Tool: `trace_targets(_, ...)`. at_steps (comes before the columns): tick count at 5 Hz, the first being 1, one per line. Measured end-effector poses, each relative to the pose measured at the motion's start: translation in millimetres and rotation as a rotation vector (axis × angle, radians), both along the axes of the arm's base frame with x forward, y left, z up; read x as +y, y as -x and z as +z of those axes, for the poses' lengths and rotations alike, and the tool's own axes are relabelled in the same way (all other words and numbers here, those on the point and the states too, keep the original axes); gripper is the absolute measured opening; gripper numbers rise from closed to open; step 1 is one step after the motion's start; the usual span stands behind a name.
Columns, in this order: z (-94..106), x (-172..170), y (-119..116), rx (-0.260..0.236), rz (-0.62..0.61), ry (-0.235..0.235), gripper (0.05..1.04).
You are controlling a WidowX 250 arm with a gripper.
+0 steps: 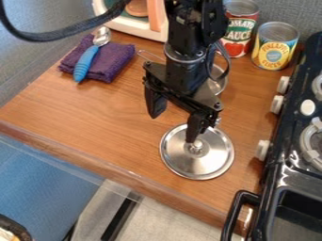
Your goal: Moved the blue spoon from the purple sponge and placed it on the middle of the table
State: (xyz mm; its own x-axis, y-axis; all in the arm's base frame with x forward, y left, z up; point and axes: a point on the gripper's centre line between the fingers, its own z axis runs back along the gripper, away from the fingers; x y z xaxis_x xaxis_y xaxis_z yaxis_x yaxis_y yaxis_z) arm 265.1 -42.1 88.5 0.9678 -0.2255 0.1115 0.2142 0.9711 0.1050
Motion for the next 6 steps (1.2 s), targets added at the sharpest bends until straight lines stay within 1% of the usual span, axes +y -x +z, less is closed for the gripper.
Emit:
trace_targets(1,-7.1,2,1,0.03,-0.001,-0.005,1.001)
trace_targets(2,-1.5,46,-25,0.04,0.09,0.0,1.001)
trace_targets(3,-4.4,86,-53,0.052,0.156,0.037,1.001)
trace_targets(4,-8.8,140,-77,0.028,0.243,0.039,1.001)
trace_targets(5,-10.4,176,-98,0.009,0.298,0.037,1.001)
trace_targets(6,-7.2,207,-107,-0.01,0.358,0.018,1.001)
